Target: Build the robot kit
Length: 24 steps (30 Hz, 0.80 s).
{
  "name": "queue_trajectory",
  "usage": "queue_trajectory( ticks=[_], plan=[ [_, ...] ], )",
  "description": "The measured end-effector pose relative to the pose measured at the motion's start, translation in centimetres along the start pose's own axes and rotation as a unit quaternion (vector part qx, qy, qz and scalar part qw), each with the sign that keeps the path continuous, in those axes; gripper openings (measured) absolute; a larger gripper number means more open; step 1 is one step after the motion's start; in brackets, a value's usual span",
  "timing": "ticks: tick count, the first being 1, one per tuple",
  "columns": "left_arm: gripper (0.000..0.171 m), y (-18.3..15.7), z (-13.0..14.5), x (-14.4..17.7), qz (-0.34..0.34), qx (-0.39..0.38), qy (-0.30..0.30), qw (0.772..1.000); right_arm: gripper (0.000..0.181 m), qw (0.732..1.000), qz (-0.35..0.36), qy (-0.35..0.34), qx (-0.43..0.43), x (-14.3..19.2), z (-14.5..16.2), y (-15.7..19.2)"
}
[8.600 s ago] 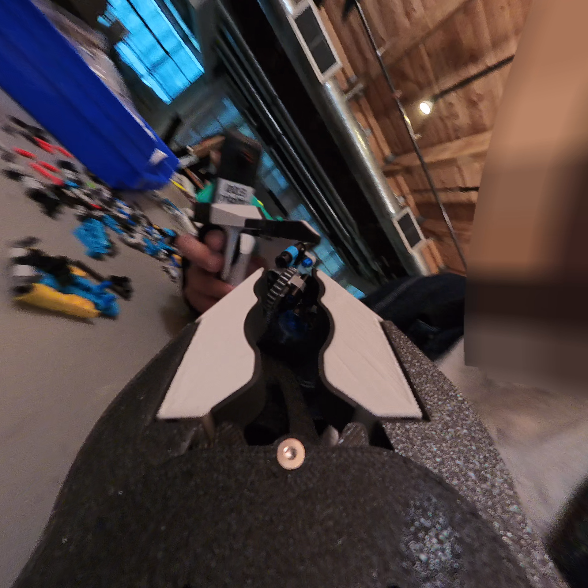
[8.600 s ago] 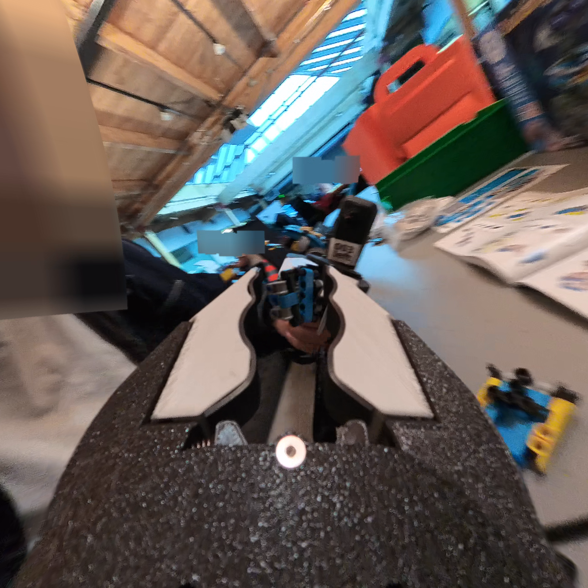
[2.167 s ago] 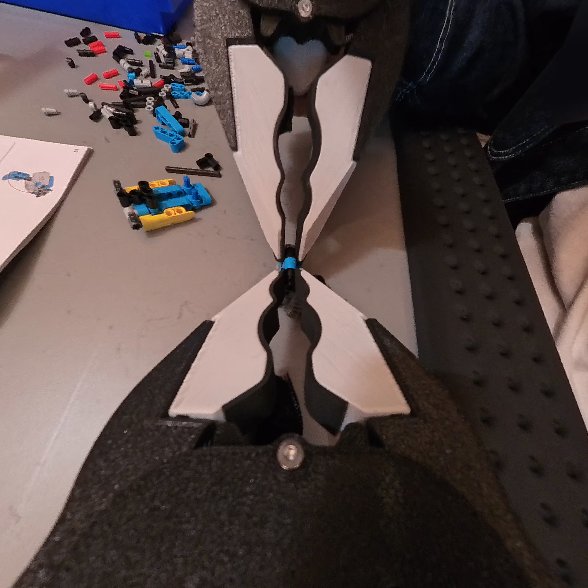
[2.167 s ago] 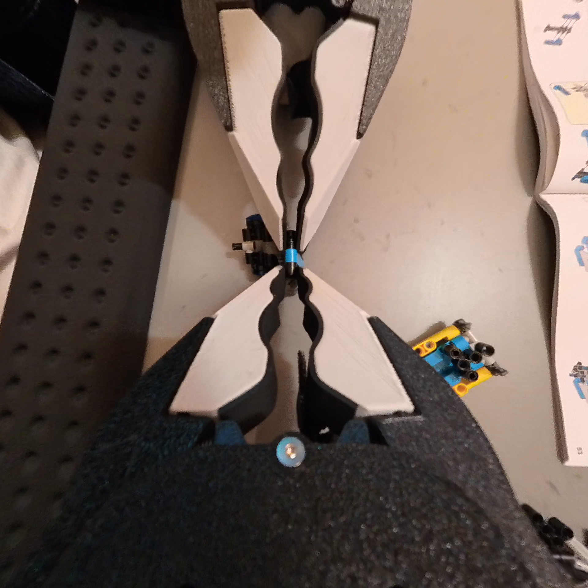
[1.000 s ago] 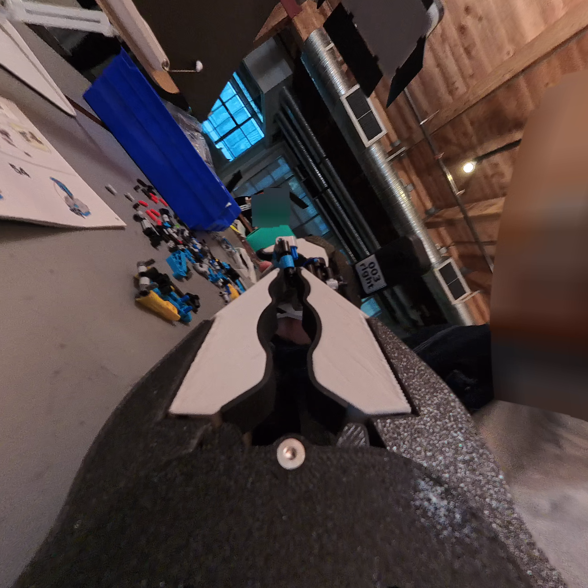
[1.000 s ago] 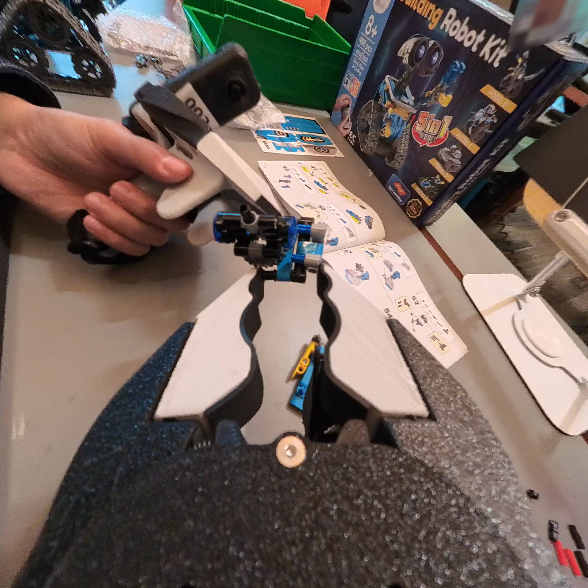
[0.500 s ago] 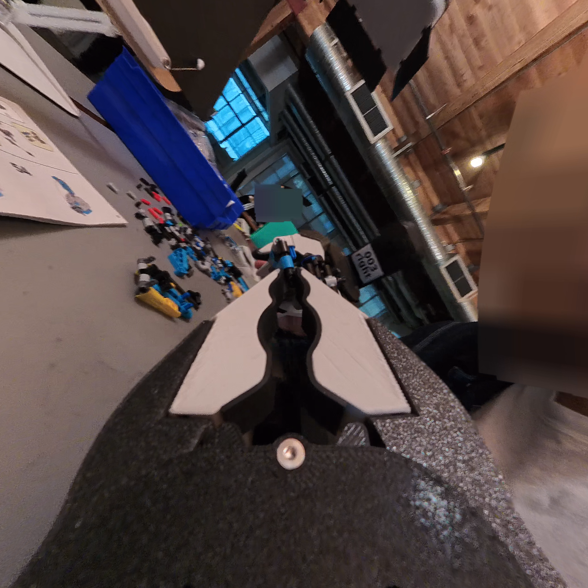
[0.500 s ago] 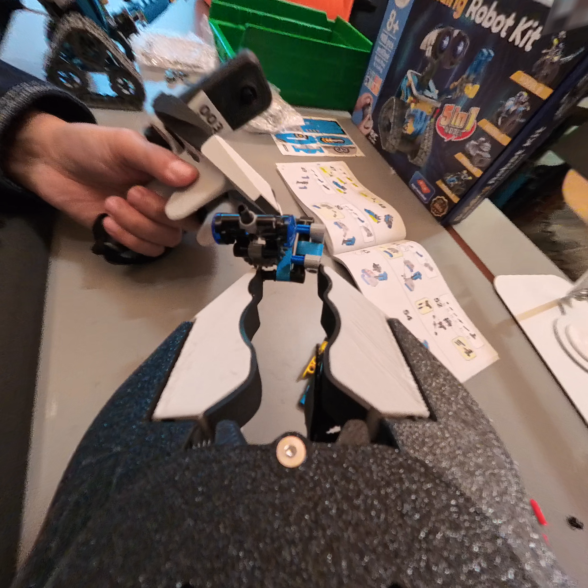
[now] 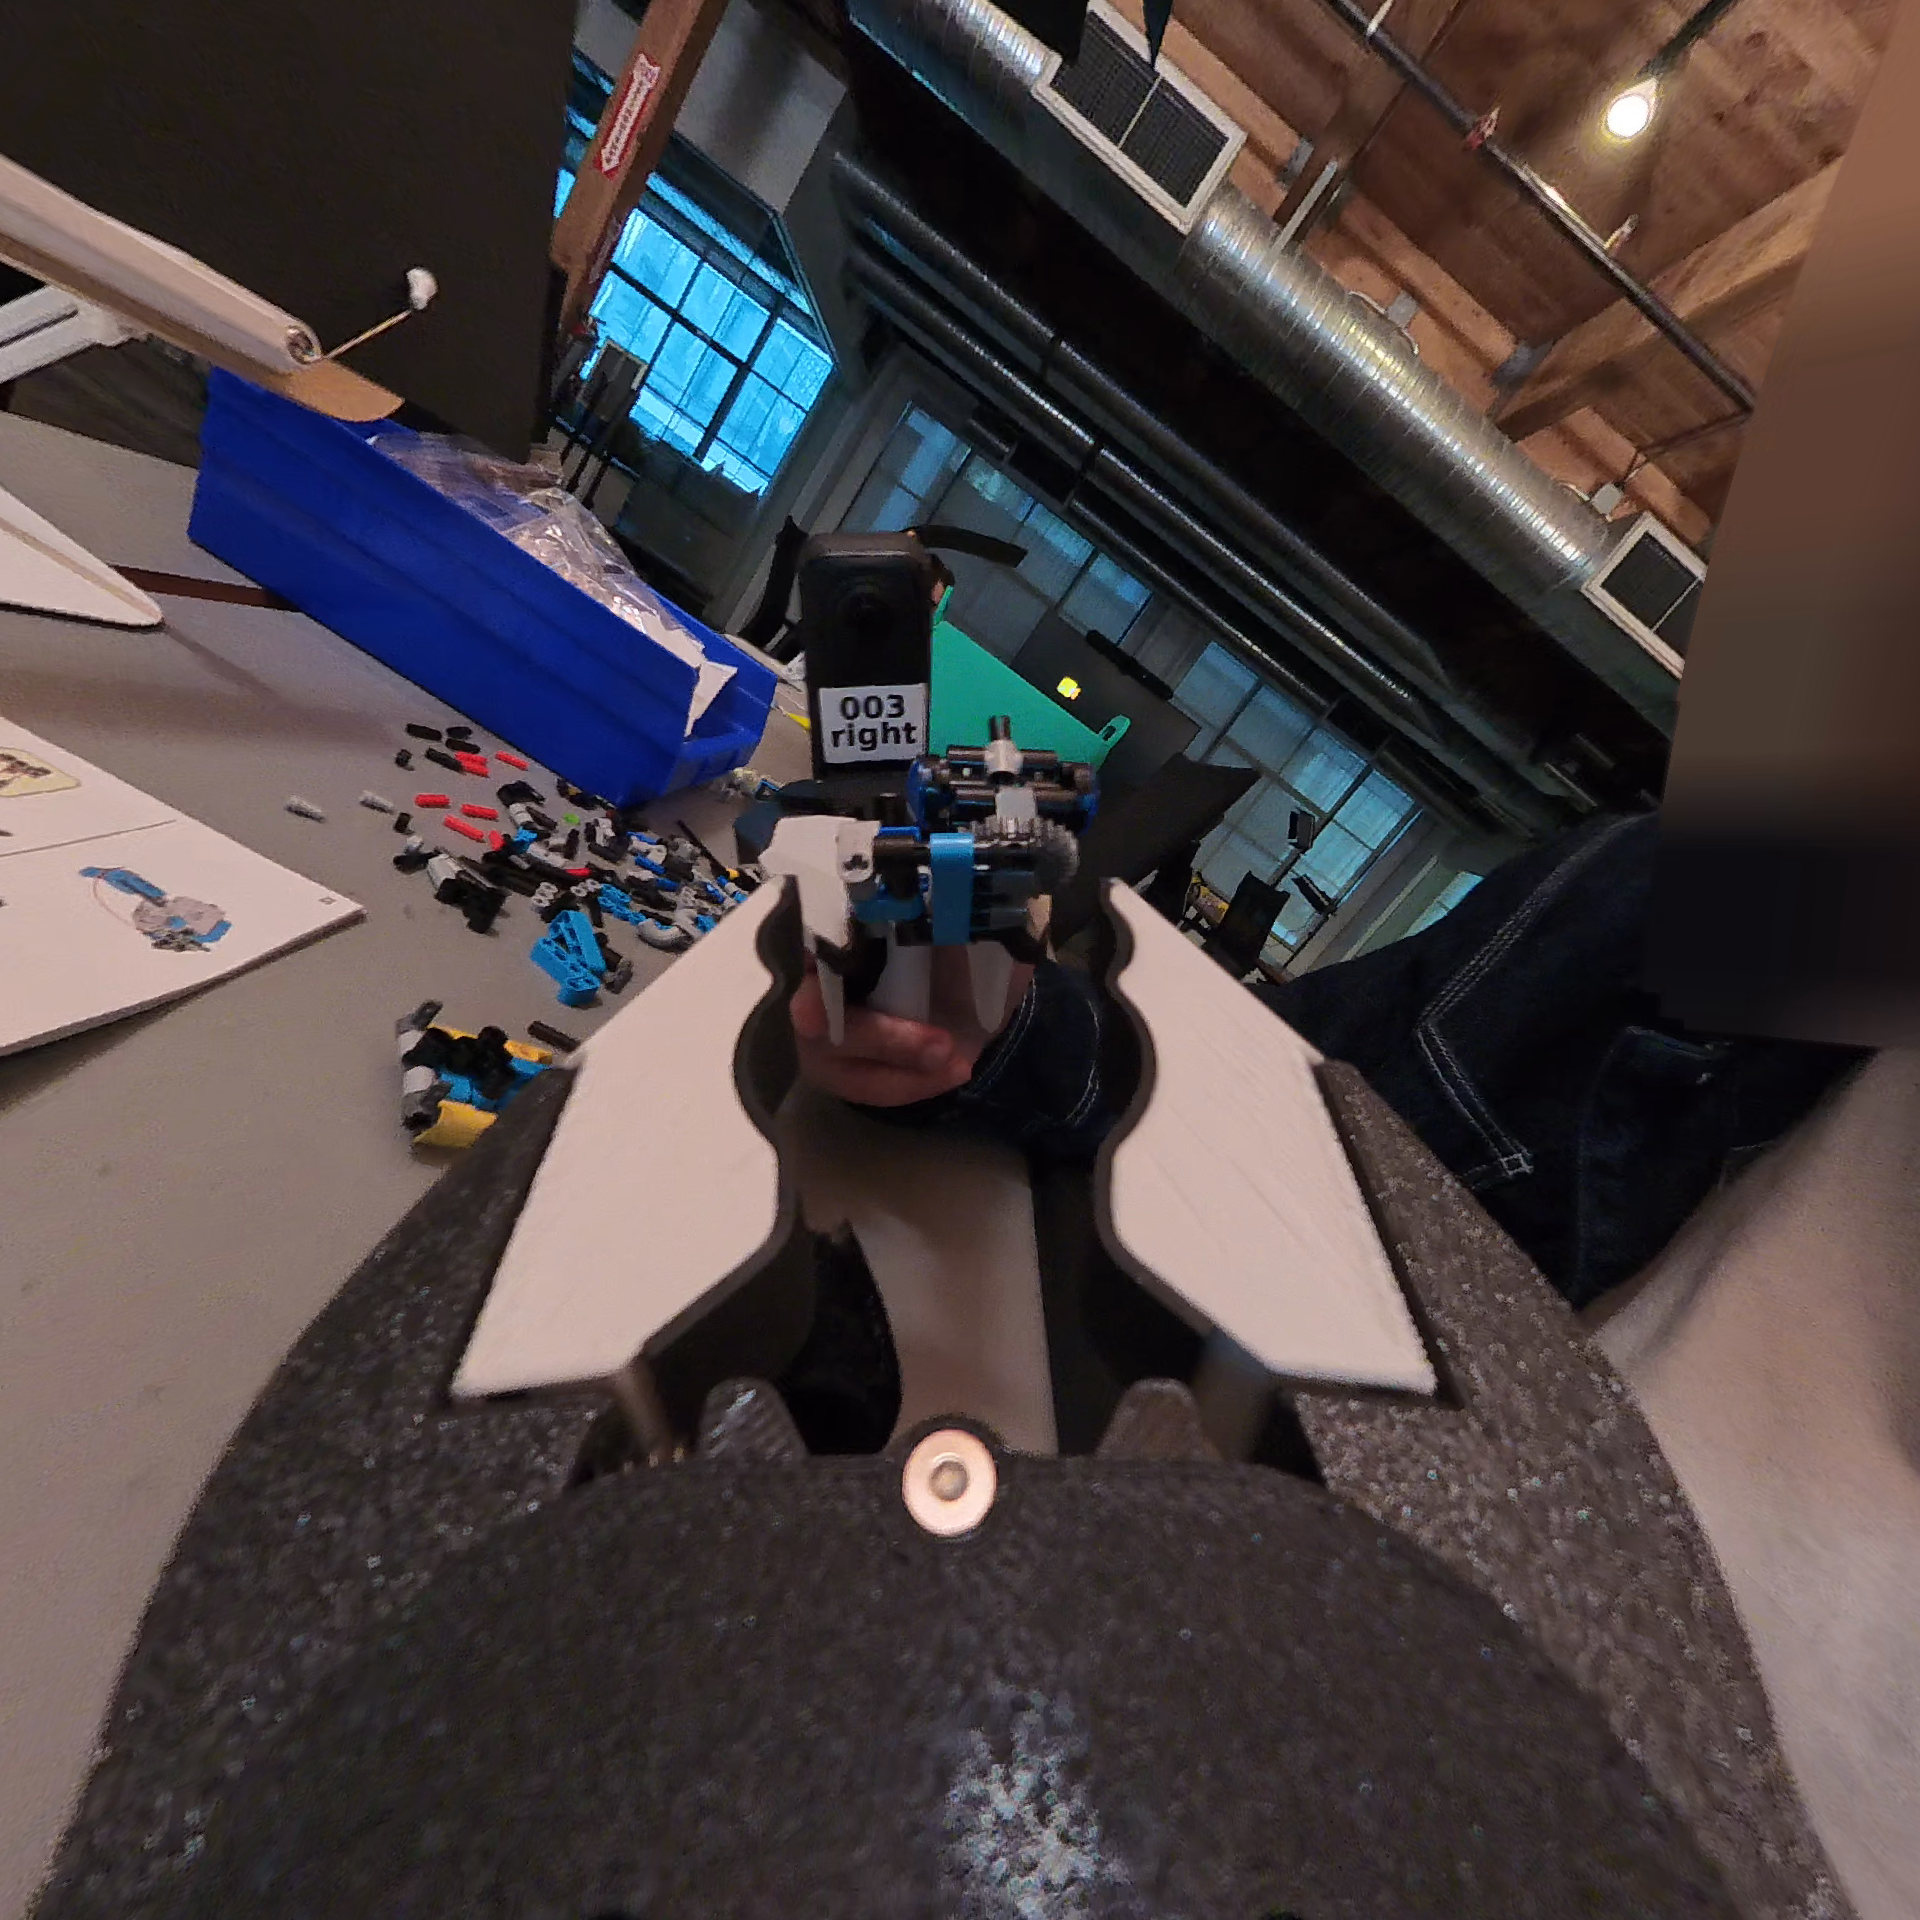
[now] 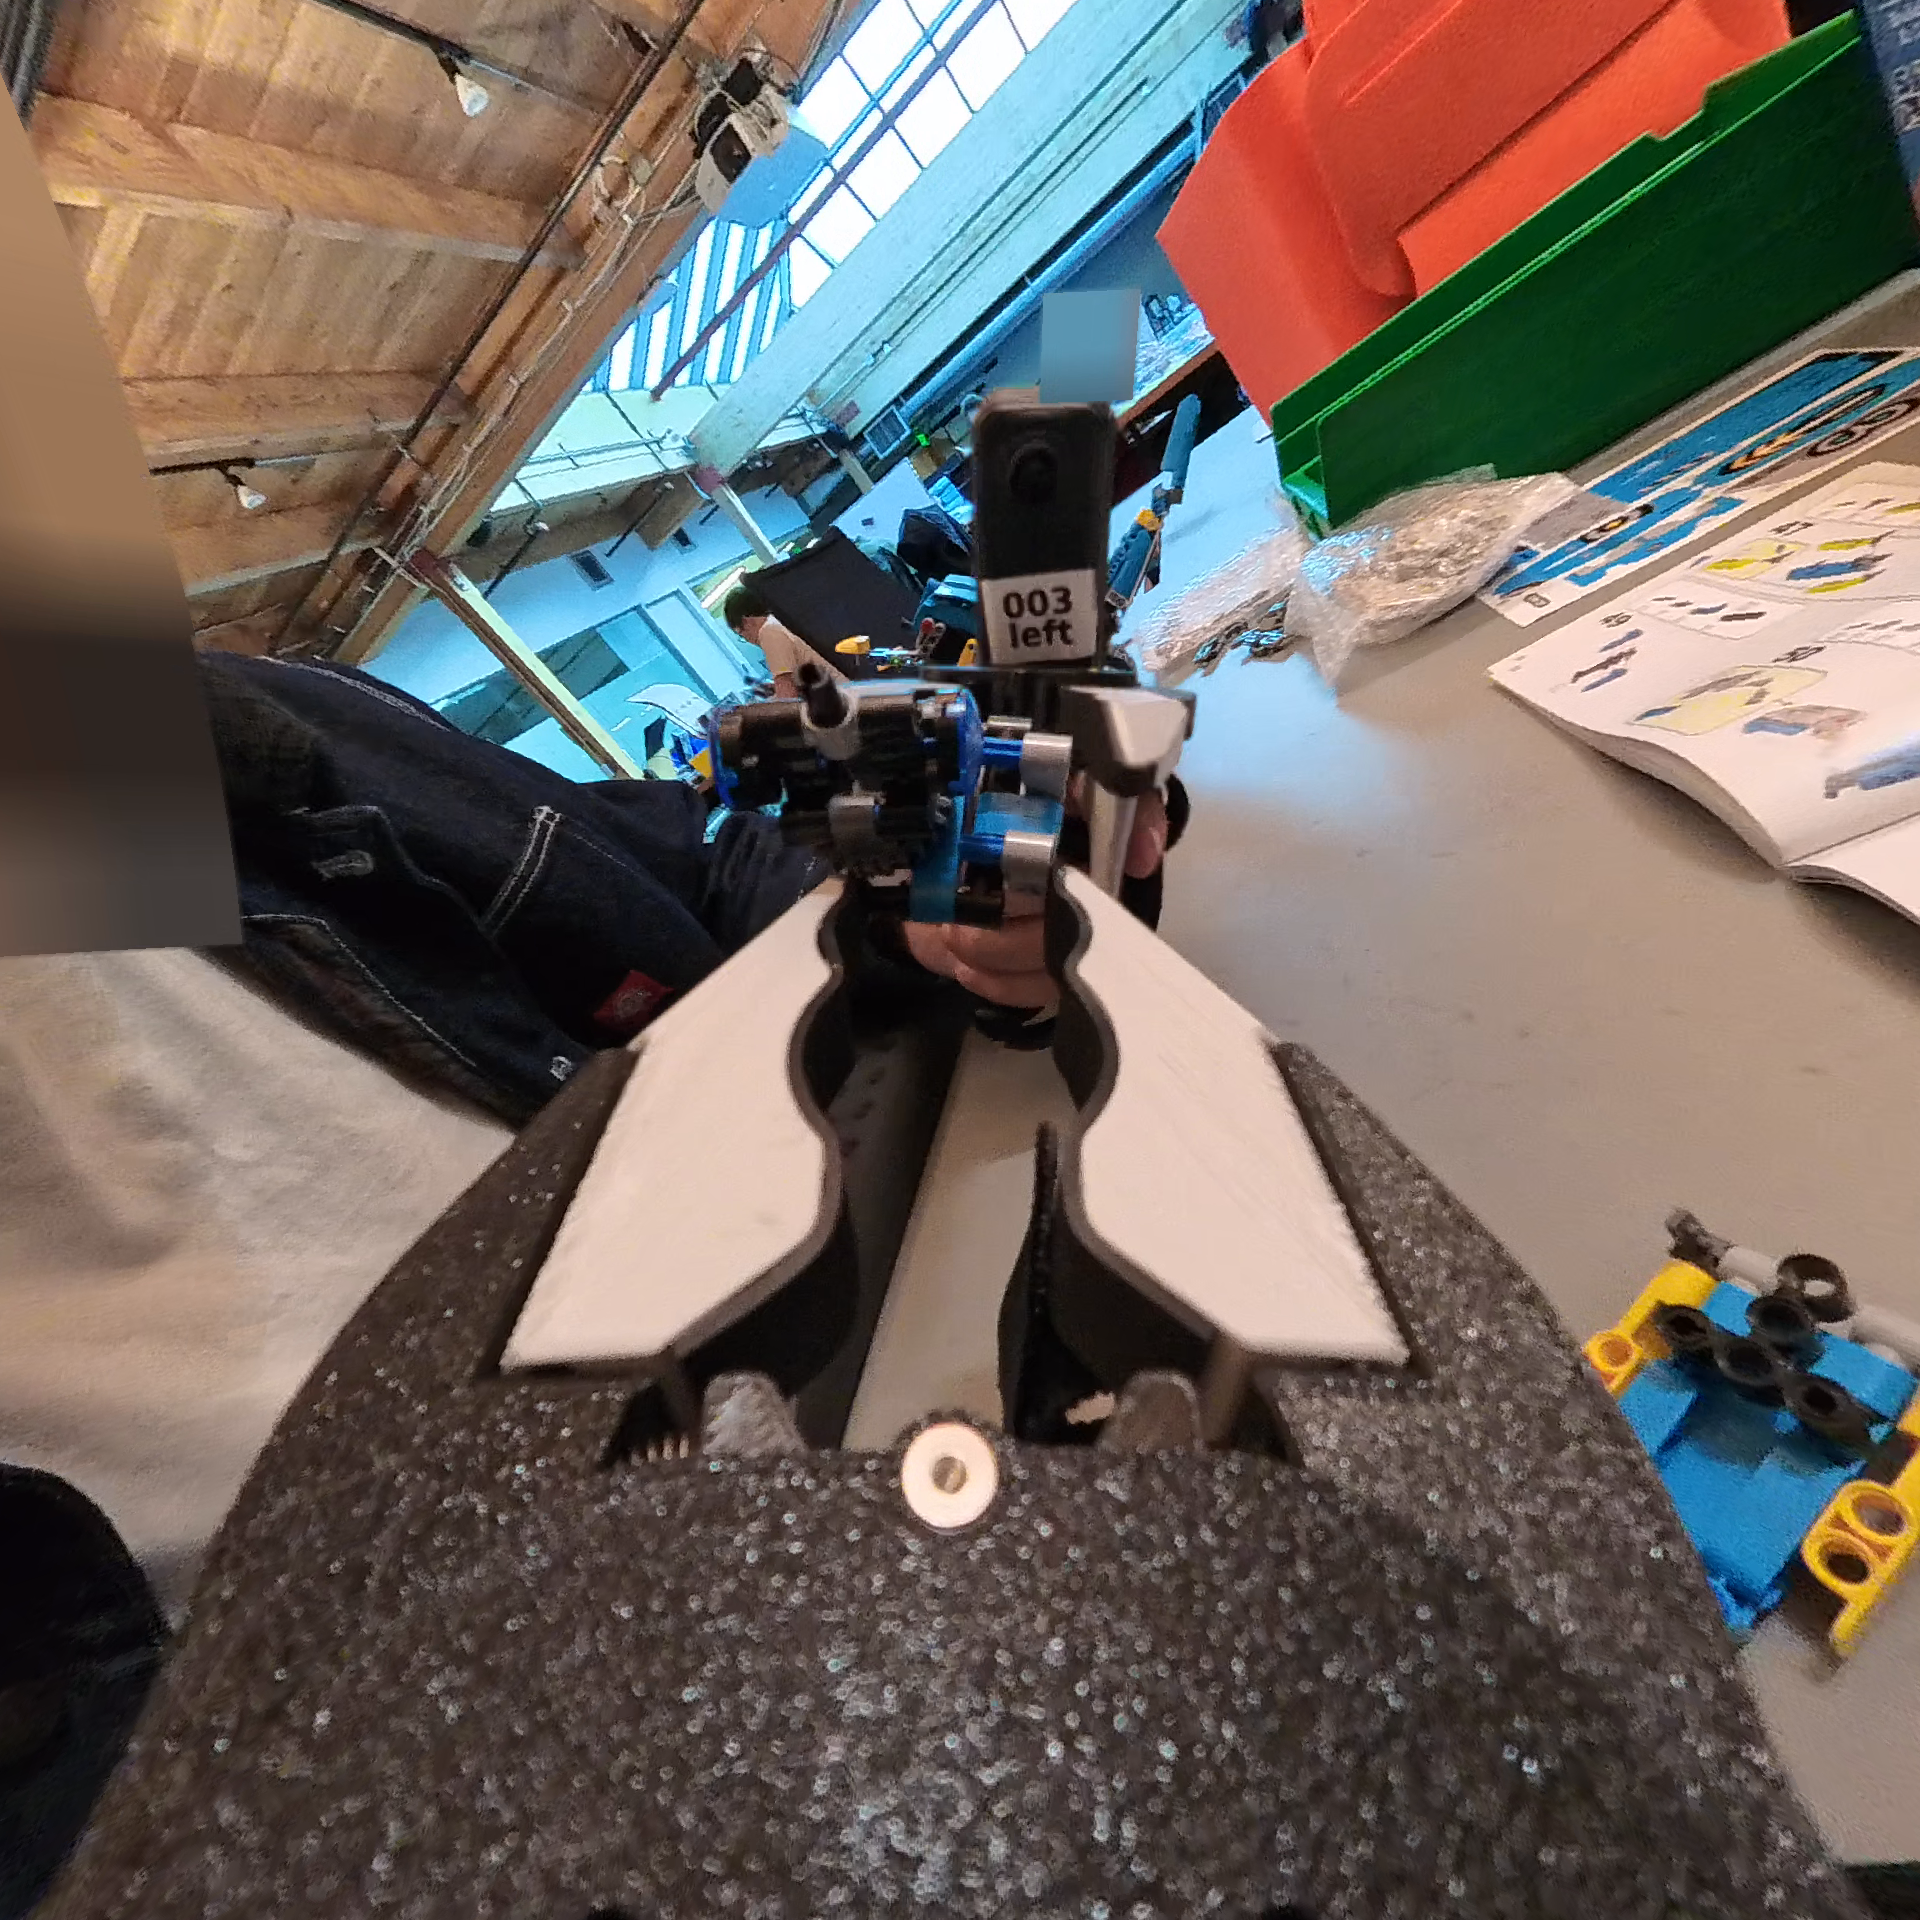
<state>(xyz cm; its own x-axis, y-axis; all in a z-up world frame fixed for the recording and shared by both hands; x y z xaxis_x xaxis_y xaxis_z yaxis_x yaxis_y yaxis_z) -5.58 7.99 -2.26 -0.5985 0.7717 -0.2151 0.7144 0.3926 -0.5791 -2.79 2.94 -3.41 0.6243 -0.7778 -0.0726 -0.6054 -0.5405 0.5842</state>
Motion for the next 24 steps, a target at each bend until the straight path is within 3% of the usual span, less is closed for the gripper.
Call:
queue_trajectory(
  ticks=[4, 9, 12, 17, 24],
  plan=[
    [0.045, 0.0, -0.2, 0.2, 0.013, 0.025, -0.016, 0.999, 0.033, 1.0, 0.019, 0.011, 0.007, 0.0, 0.3, -0.5],
    [0.044, 0.2, -0.2, 0.3, 0.012, 0.037, -0.019, 0.999, 0.033, 1.0, 0.014, 0.008, -0.009, 0.0, 0.2, -0.6],
    [0.041, 0.4, -0.2, 0.3, 0.007, 0.041, -0.018, 0.999, 0.034, 0.999, -0.004, 0.007, -0.045, -0.1, 0.3, -0.6],
    [0.039, 0.7, 0.0, 0.4, 0.004, 0.05, -0.016, 0.999, 0.034, 0.981, -0.077, -0.006, -0.179, -0.5, 0.6, -0.5],
    [0.038, 1.6, 0.1, 0.6, -0.006, 0.077, -0.018, 0.997, 0.034, 0.976, -0.069, -0.01, -0.208, -0.6, 0.8, -1.0]
  ],
)
Point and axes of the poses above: each gripper's, where its closed fingertips meet, x back along the fingers, z out of its underside, y = z × x across the jaws, the point moved 3 cm from there along x, back along the fingers
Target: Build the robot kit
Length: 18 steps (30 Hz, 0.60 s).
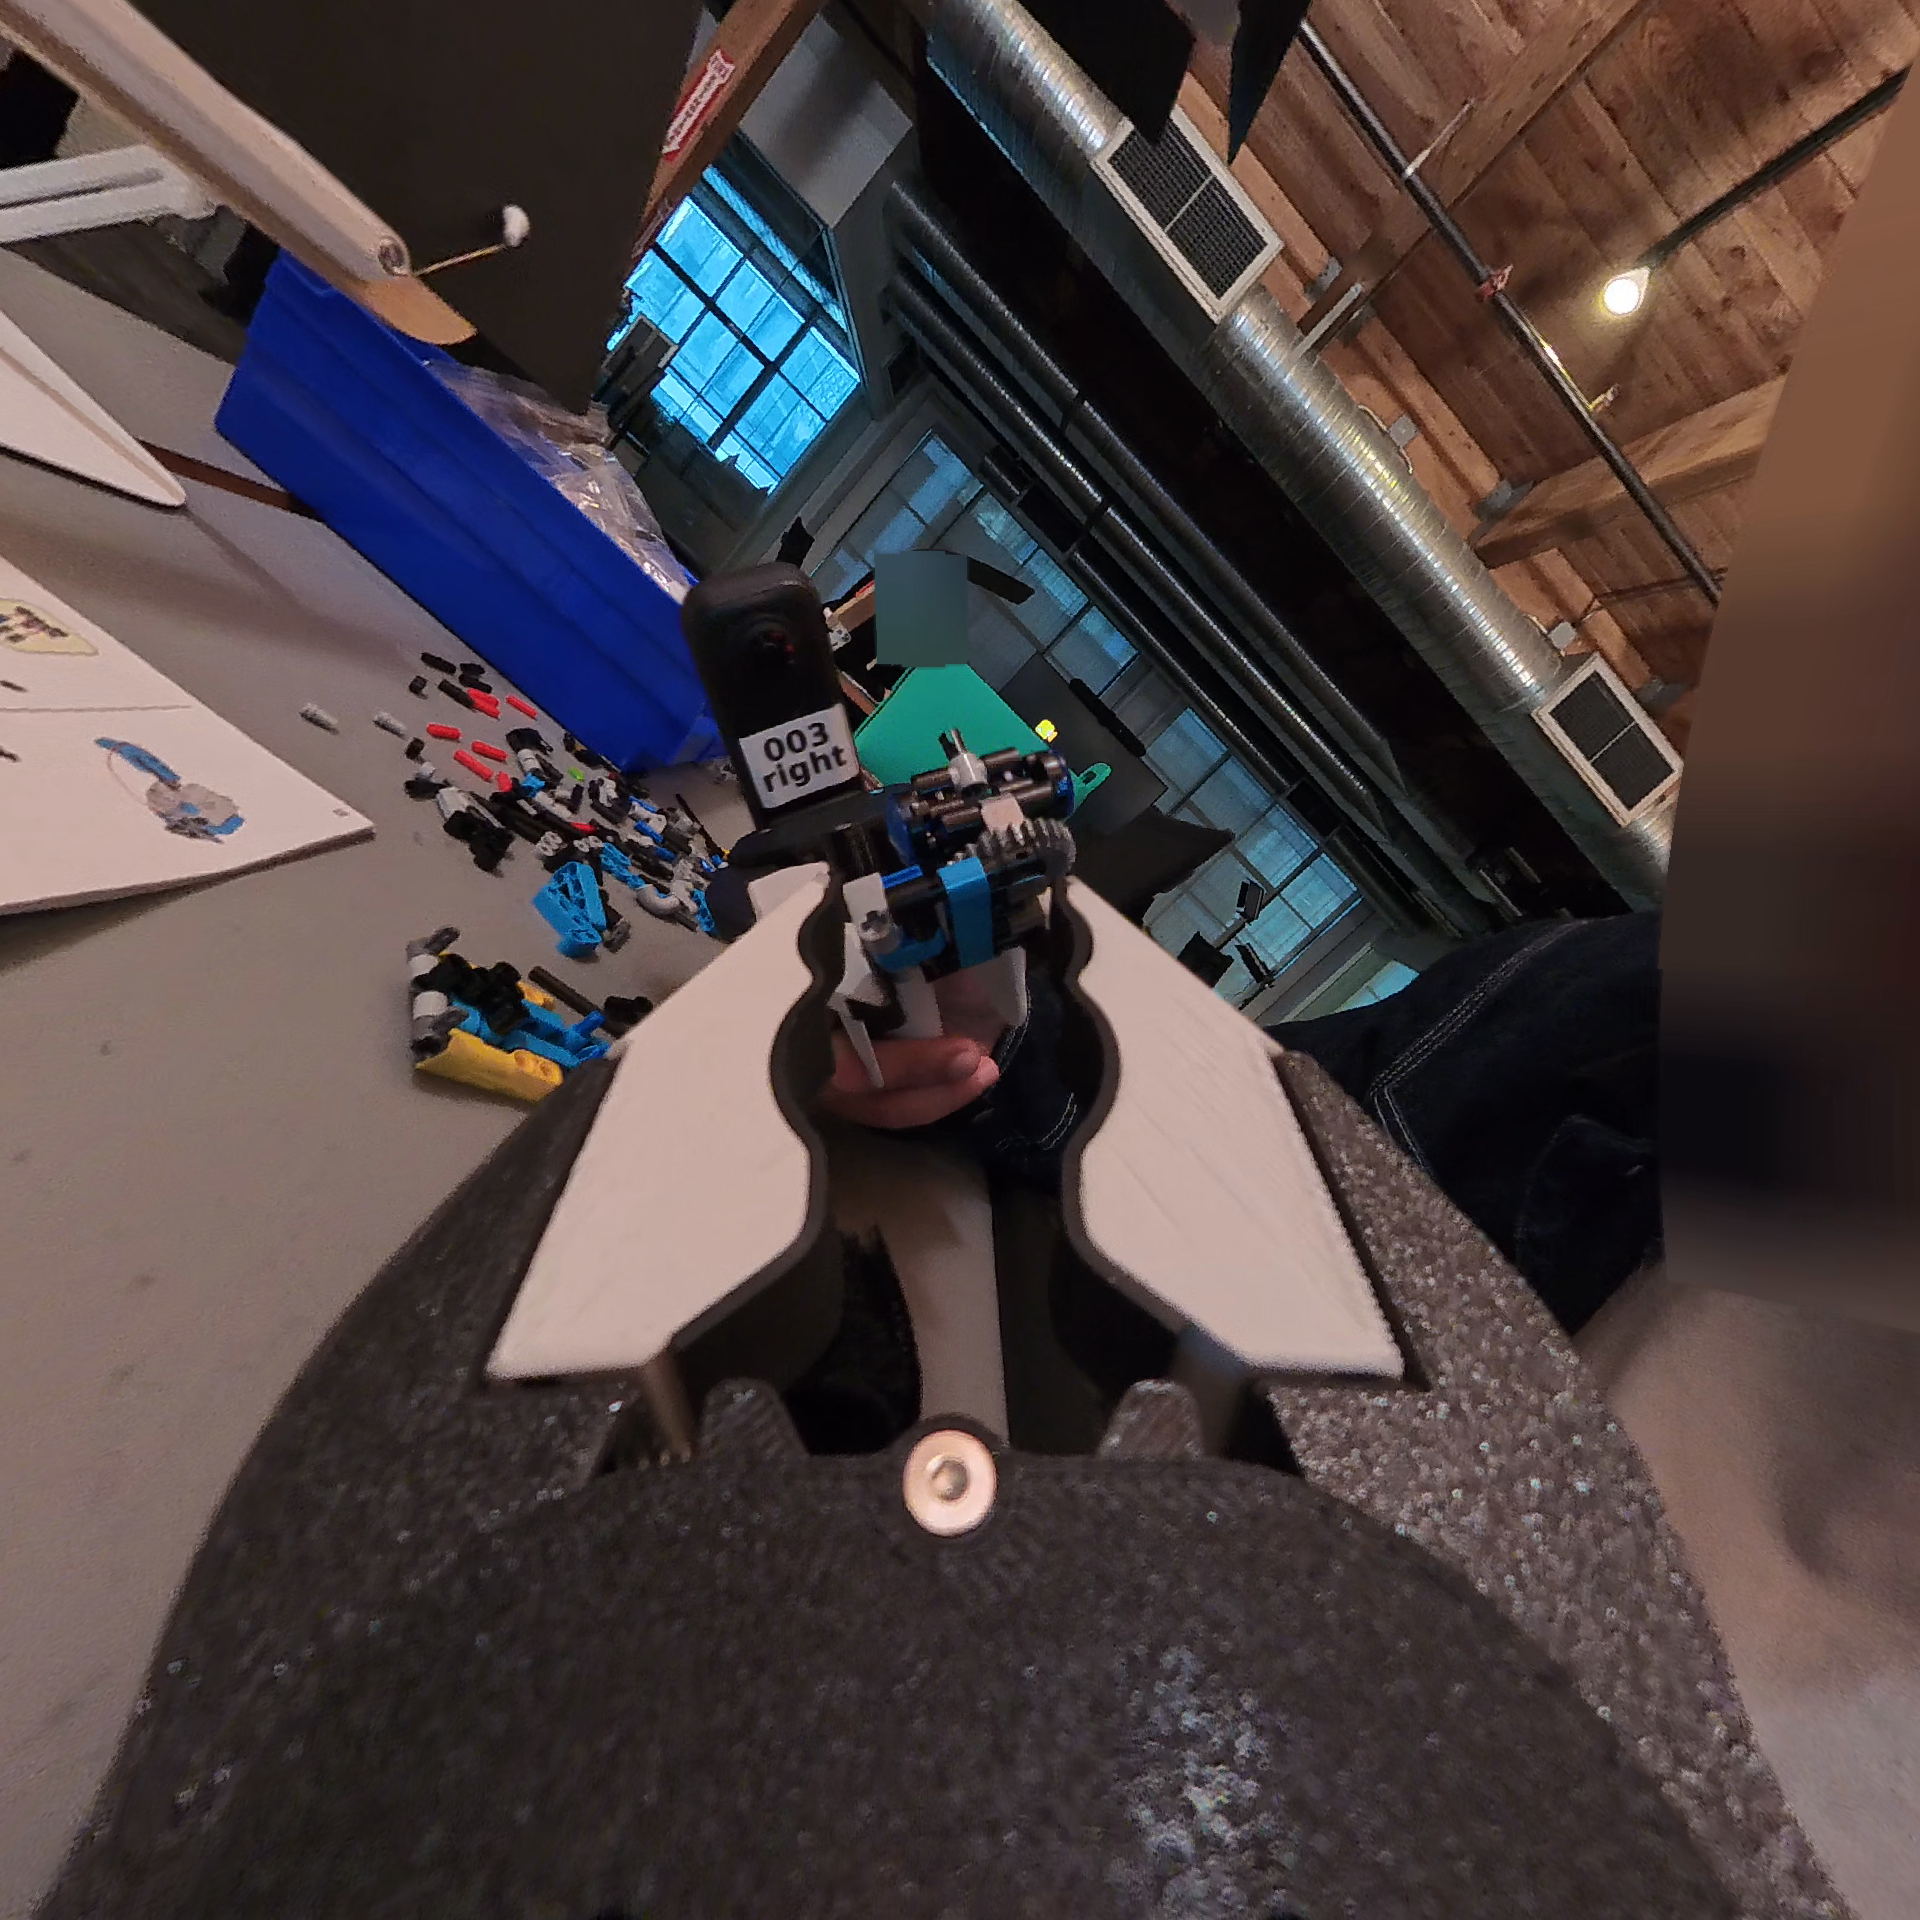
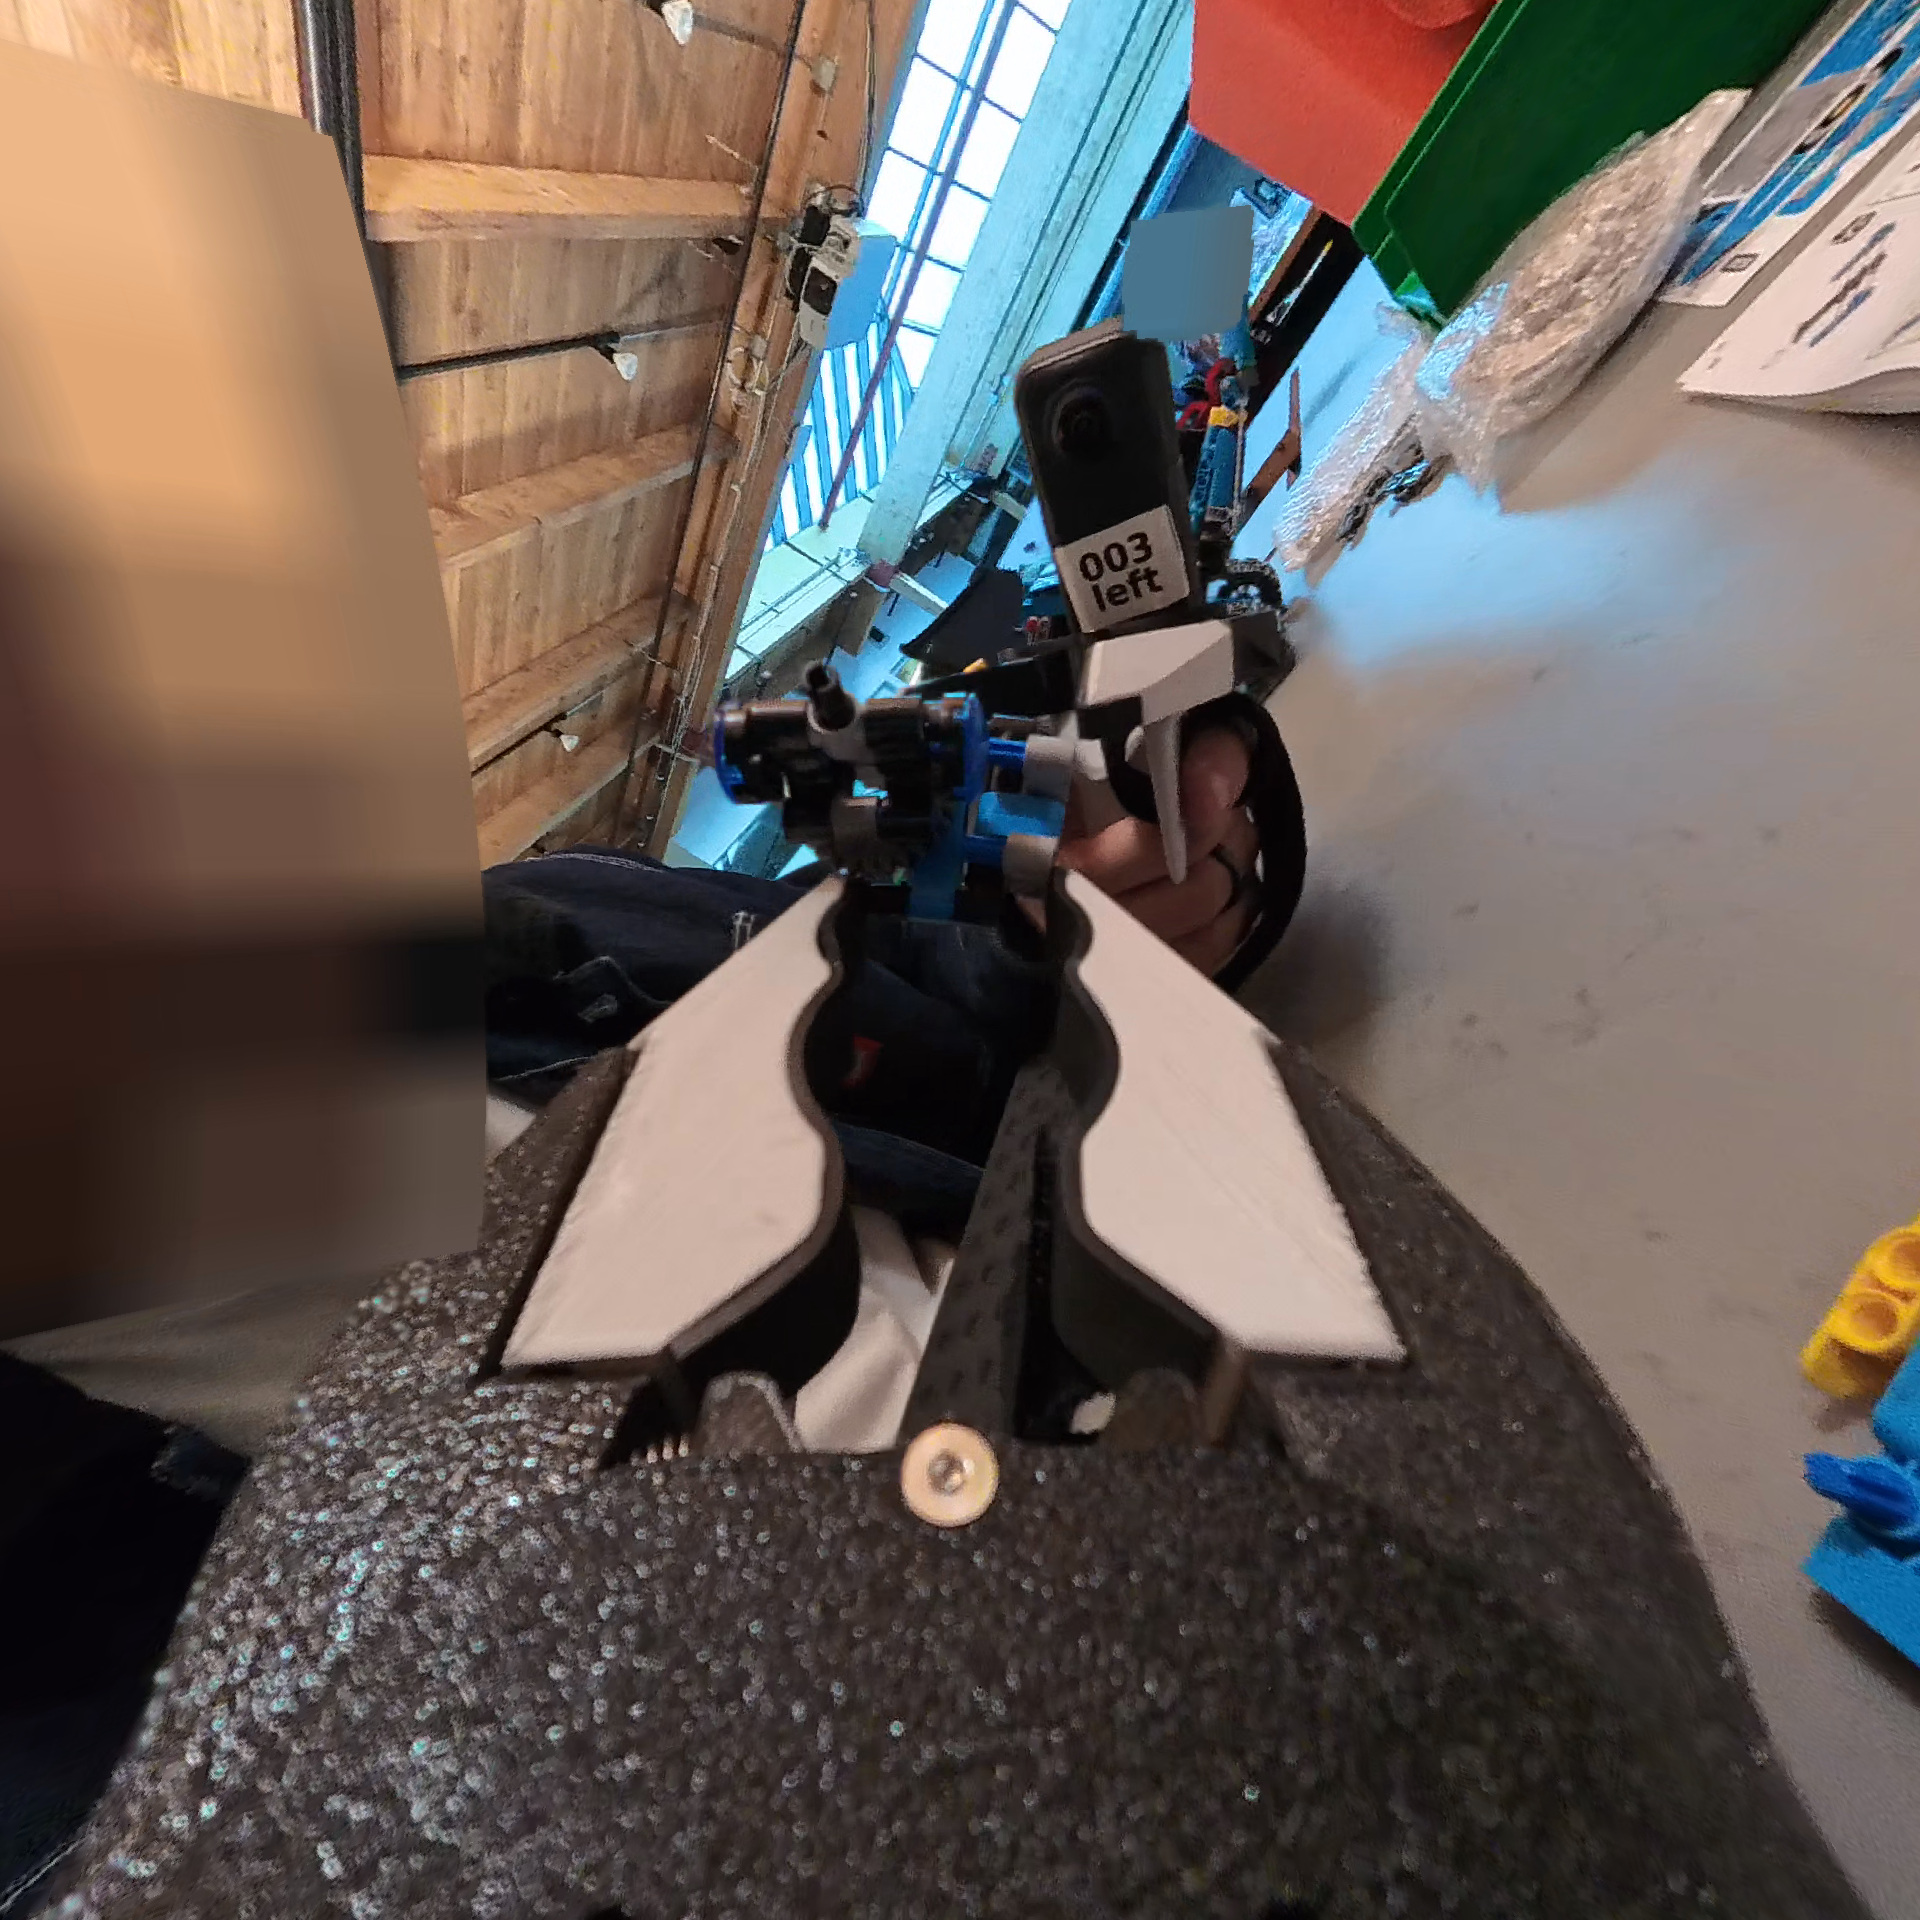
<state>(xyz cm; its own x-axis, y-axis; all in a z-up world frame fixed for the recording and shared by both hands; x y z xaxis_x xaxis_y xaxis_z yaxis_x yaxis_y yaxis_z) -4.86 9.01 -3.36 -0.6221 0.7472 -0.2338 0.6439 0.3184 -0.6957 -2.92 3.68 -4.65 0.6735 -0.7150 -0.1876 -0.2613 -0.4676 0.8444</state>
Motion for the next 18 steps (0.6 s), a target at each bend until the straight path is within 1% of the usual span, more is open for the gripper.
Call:
queue_trajectory(
  ticks=[4, 6, 13, 16, 18],
  plan=[
    [0.039, 0.38, -0.18, 0.17, 0.001, 0.025, -0.01, 1.0, 0.033, 1.0, 0.014, -0.006, -0.002, 0.29, -0.15, -0.53],
    [0.039, 0.58, -0.14, 0.21, -0.003, 0.031, -0.01, 0.999, 0.034, 1.0, 0.009, -0.009, -0.005, 0.36, -0.25, -0.44],
    [0.039, 0.65, 0.0, 0.2, -0.009, 0.031, -0.004, 0.999, 0.034, 1.0, 0.019, -0.006, -0.003, 0.34, -0.15, -0.67],
    [0.039, 0.52, -0.08, 0.45, -0.026, -0.012, 0.009, 1.0, 0.034, 1.0, 0.029, -0.004, 0.001, 0.38, -0.13, -0.84],
    [0.039, 0.64, 0.08, 0.74, -0.064, -0.085, 0.042, 0.993, 0.034, 0.999, 0.034, -0.004, 0.003, 0.43, -0.16, -0.86]
  ],
)
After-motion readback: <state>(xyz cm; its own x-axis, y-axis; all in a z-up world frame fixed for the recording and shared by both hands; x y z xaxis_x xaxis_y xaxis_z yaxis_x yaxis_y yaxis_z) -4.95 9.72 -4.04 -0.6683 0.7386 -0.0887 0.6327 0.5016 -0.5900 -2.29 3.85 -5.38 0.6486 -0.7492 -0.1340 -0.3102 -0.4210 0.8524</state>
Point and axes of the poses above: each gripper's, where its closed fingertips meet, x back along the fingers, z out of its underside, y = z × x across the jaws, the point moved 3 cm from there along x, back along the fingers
